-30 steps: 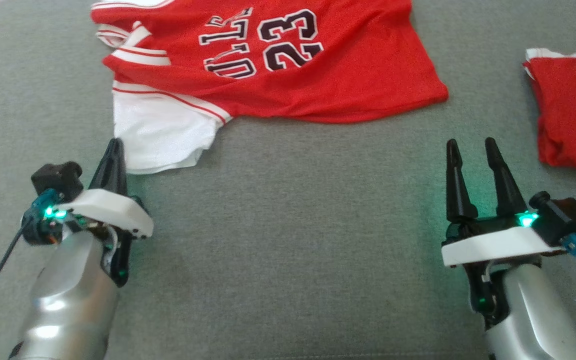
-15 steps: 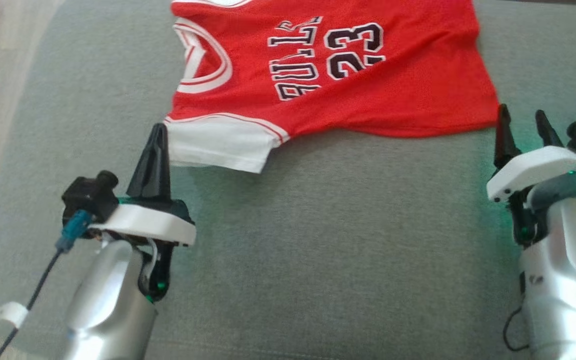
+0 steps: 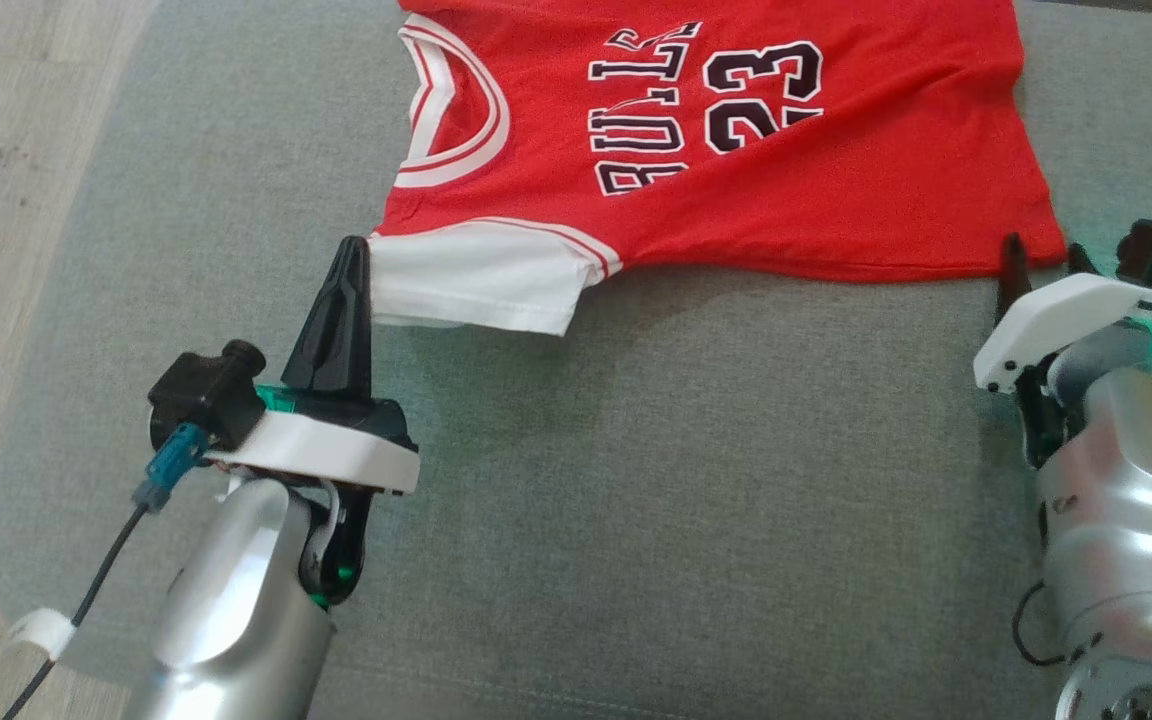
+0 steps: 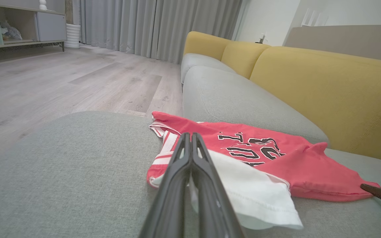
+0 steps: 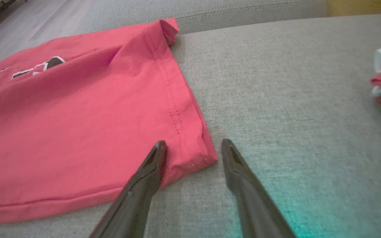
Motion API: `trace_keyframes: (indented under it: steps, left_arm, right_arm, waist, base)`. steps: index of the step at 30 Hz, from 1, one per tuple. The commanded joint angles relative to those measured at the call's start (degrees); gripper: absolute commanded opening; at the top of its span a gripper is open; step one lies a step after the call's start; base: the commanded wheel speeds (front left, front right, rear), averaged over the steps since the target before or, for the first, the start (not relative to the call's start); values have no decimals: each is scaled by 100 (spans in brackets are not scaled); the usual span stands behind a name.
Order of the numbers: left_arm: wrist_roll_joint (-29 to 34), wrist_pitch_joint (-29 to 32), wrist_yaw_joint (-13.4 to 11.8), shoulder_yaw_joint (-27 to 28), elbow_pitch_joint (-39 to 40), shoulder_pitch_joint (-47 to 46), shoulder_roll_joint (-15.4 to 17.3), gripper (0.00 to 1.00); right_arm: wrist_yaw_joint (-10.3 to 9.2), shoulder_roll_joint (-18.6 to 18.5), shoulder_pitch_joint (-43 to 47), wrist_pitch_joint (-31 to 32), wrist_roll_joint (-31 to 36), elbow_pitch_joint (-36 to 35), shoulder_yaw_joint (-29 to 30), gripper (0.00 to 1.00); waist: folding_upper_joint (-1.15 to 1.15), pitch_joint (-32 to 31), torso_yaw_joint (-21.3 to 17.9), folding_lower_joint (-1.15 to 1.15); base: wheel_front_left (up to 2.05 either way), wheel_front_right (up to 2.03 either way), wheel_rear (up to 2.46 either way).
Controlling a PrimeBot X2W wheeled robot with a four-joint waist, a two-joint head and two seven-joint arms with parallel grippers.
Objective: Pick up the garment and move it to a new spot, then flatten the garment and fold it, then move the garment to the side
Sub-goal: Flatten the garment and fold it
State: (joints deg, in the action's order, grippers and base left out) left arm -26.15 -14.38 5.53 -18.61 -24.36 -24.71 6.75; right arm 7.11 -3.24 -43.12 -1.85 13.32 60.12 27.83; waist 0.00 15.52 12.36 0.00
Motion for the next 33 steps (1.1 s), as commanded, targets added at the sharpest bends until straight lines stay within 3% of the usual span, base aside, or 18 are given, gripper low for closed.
trace_keyframes:
  steps: [1, 9, 16, 25, 33]
  left_arm:
    - [31, -60, -24, 170, 202, -56, 151, 0]
    - [-136, -56, -91, 421, 277, -52, 333, 0]
    - [-251, -44, -92, 677, 562, -318, 574, 0]
    - [-459, 124, -247, 1105, 1750, -903, 860, 0]
    - [-670, 822, -631, 1515, 3876, -774, 1220, 0]
  right_arm:
    - [37, 36, -107, -112, 75, 65, -99, 0]
    - [37, 36, -557, -1117, -31, 743, -128, 0]
    - [37, 36, -1001, -1308, -508, 634, -751, 0]
    - [37, 36, -804, -1311, -1739, -1264, -2406, 0]
    - [37, -252, 16, -389, -2326, -4088, -2775, 0]
  waist:
    - [0, -16, -36, 0]
    - [0, -278, -321, 0]
    - [0, -649, -557, 0]
    - [0, -1288, -861, 0]
    - [0, -1608, -993, 0]
  base:
    - [0, 0, 0]
    - [0, 0, 0]
    - [0, 0, 0]
    - [0, 0, 0]
    - [0, 0, 0]
